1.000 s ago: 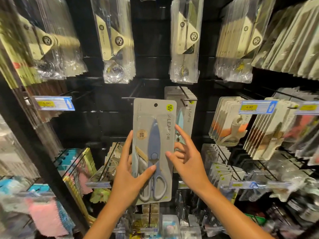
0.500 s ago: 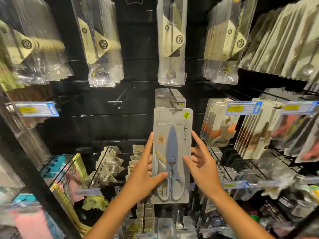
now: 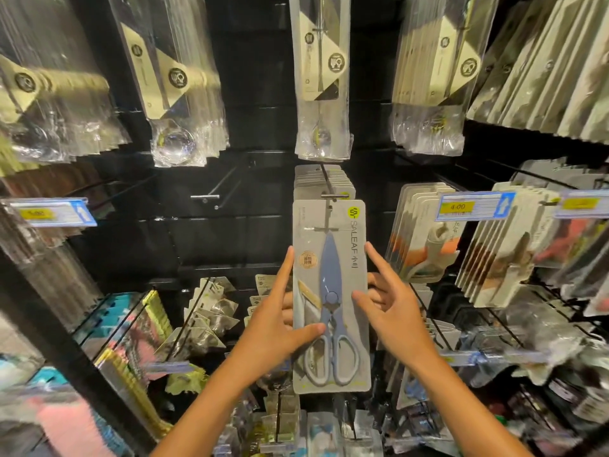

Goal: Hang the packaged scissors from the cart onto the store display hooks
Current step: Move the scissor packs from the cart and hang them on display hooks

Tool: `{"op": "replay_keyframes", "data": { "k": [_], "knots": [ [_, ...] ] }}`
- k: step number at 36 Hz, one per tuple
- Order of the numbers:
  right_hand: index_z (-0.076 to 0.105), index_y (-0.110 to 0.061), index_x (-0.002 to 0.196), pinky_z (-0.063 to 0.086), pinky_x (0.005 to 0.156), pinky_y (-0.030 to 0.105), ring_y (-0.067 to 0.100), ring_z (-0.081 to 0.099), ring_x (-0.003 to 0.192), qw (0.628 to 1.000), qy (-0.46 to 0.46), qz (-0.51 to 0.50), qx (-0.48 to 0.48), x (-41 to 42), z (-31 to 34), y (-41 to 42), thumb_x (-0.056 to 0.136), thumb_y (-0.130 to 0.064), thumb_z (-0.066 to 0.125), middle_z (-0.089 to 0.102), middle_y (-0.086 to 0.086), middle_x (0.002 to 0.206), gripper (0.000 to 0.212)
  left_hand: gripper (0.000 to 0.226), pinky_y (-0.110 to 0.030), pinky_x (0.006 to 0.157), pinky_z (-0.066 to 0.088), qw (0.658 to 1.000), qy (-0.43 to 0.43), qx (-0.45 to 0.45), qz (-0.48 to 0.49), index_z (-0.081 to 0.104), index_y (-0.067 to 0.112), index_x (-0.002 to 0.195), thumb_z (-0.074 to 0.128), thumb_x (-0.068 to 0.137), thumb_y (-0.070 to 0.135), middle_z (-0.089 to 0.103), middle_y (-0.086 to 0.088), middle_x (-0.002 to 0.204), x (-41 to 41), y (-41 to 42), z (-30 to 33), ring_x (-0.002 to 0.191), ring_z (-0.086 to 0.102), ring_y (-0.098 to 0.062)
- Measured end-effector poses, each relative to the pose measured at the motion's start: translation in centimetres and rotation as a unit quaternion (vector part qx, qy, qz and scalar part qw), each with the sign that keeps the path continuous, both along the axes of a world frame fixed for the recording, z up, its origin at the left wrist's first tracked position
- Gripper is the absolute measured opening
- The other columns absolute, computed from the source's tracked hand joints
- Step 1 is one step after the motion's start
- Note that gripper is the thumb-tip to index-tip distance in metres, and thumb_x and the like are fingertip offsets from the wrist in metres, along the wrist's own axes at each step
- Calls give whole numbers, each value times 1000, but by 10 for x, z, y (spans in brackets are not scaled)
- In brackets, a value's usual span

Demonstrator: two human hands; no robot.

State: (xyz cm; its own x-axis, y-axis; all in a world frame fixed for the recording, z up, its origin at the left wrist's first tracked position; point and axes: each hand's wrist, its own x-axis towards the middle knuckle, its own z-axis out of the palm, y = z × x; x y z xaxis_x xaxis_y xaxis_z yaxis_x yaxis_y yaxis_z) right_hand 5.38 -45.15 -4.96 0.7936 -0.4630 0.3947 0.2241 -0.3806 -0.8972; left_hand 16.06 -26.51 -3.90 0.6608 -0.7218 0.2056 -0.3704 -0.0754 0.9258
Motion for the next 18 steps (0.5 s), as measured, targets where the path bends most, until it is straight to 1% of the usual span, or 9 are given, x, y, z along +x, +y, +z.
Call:
{"op": "replay_keyframes", "data": {
  "k": [1,4,5,8,11,13,15,16,18],
  "knots": [
    [26,-39,156,58,90,49,24,72,85,1000,2,3,0,2,-1,-1,98,-4,60,72,-10,117,76,123,-43,94,59,1000,-1,2,0,-4,62,152,84,82,12,70,5,127,2,-1,-1,106,73,-11],
    [22,-42,157,56,88,55,32,71,90,1000,7,15,-3,9,-5,-3,99,-7,60,71,-14,117,78,124,-43,97,58,1000,-7,11,-2,-7,68,148,85,81,16,63,4,138,8,-5,-3,113,70,-11],
    [20,-42,157,57,87,54,29,72,91,1000,9,18,-6,11,-6,-4,99,-7,60,70,-15,119,79,125,-44,98,57,1000,-9,14,-3,-8,70,146,85,81,18,60,3,142,11,-7,-4,116,69,-12],
    [12,-43,158,59,91,36,12,71,106,999,21,29,-18,19,-8,-5,99,-7,60,64,-13,134,84,125,-45,103,54,999,-25,40,-8,-15,72,143,84,82,23,51,3,153,18,-12,-6,123,64,-11],
    [0,-51,156,50,104,24,0,56,127,998,36,45,-38,30,-9,-9,98,-13,63,44,-11,154,94,123,-35,101,56,998,-19,54,-16,-20,65,145,80,86,26,46,7,156,26,-20,-7,121,64,-4],
    [-8,-54,153,44,112,30,-1,46,137,996,43,53,-54,39,-9,-11,98,-17,64,28,-17,162,98,121,-35,104,53,998,-19,58,-8,-21,63,147,79,87,28,43,6,158,32,-26,-6,125,61,-5],
    [-13,-55,152,39,118,41,4,39,144,995,47,56,-65,47,-10,-14,97,-22,65,20,-21,164,100,120,-41,112,46,998,-24,61,-1,-22,62,147,78,88,30,38,4,161,38,-32,-6,135,53,-9],
    [-14,-55,151,37,119,45,6,35,146,995,49,56,-69,51,-10,-15,97,-23,65,17,-21,165,101,120,-39,115,43,998,-26,62,0,-22,61,148,78,88,30,34,5,163,41,-34,-7,140,48,-9],
    [-16,-56,150,34,120,47,6,31,148,995,54,59,-67,59,-9,-18,96,-25,66,14,-20,165,103,119,-21,113,41,998,-18,63,0,-22,56,150,76,90,25,29,8,165,46,-39,-6,144,41,-6]
  ]
}}
